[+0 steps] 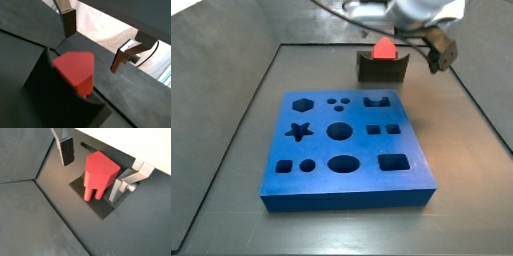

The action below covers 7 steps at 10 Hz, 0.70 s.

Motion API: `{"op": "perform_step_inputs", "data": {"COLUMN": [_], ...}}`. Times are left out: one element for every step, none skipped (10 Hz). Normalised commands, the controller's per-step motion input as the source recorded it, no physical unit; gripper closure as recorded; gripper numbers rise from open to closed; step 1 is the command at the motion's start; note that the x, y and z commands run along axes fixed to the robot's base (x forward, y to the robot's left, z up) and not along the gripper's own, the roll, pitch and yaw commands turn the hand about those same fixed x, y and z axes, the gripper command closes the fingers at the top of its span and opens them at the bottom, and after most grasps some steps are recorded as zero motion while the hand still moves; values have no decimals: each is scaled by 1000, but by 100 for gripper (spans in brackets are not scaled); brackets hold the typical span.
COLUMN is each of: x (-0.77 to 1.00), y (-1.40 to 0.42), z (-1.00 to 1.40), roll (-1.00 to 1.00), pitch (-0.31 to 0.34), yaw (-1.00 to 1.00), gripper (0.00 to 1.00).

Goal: Pick up the 3 prong object. Move up. Place the 3 prong object on the fixture. Regrasp the 3 prong object. Move to above the board. Insert the 3 prong object.
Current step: Regrasp the 3 prong object.

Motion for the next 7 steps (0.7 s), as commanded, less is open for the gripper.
{"op": "perform_step_inputs", "data": {"x": [121,108,93,79,72,43,20], "y": [27,16,10,6,6,0,-2], "z": [-971,-784,-649,-473,-342,-207,-182], "roll": [70,65,67,66,66,55,58], "pitch": [-54,-27,-9,-3,-2,17,16], "yaw": [-25,-29,-25,-14,0,19,15], "gripper": [0,0,0,0,0,0,0]}}
